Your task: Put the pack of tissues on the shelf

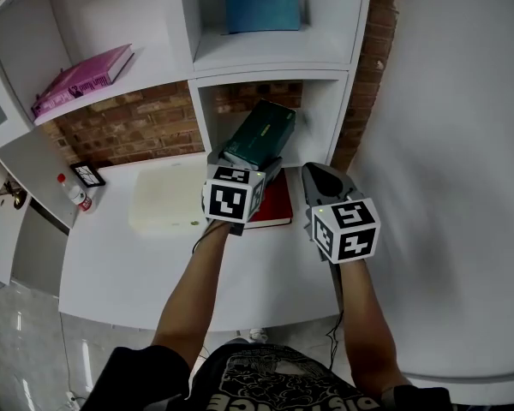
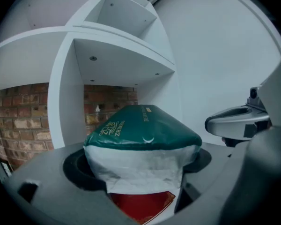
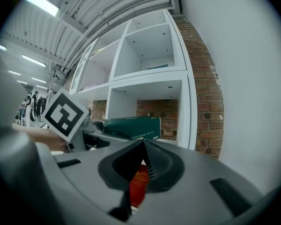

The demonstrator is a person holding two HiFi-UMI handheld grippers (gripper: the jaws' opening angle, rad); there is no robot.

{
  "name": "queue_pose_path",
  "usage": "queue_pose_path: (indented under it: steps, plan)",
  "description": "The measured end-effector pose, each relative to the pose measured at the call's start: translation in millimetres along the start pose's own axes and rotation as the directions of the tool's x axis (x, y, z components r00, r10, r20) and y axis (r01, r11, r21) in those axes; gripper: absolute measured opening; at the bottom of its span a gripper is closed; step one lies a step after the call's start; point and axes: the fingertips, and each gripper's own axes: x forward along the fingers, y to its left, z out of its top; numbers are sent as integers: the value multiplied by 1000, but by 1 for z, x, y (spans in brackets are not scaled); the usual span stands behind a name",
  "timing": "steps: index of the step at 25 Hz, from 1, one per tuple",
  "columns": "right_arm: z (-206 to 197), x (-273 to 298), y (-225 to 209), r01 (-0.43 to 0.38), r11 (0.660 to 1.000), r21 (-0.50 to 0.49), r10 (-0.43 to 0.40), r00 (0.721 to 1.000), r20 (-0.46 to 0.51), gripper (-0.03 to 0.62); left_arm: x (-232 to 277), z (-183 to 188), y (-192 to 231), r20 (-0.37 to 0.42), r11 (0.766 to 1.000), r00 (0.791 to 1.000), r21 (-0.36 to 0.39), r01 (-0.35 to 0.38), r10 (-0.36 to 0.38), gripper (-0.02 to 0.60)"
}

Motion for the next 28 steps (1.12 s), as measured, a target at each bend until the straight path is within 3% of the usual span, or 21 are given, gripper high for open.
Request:
queue_pose_path:
  steps: [15,20,25,28]
  plan:
    - [-3,18,-27,55,999,-2,-55,998,-9,3,67,-3,12,-77,999,997,20,25,-23,469]
    - [-10,20,-29,61,998,8,-61,998,-20,3,77,-12,15,-126,999,992,28,32,-28,471]
    - [-12,18,-30,65,998,9,-65,998,-24,3,79,-12,24,-155,998,988,59,-8,17,476]
    - [-13,16,-31,68,998,12,-68,997,-24,3,82,-16,20,-171,999,985,31,15,-9,483]
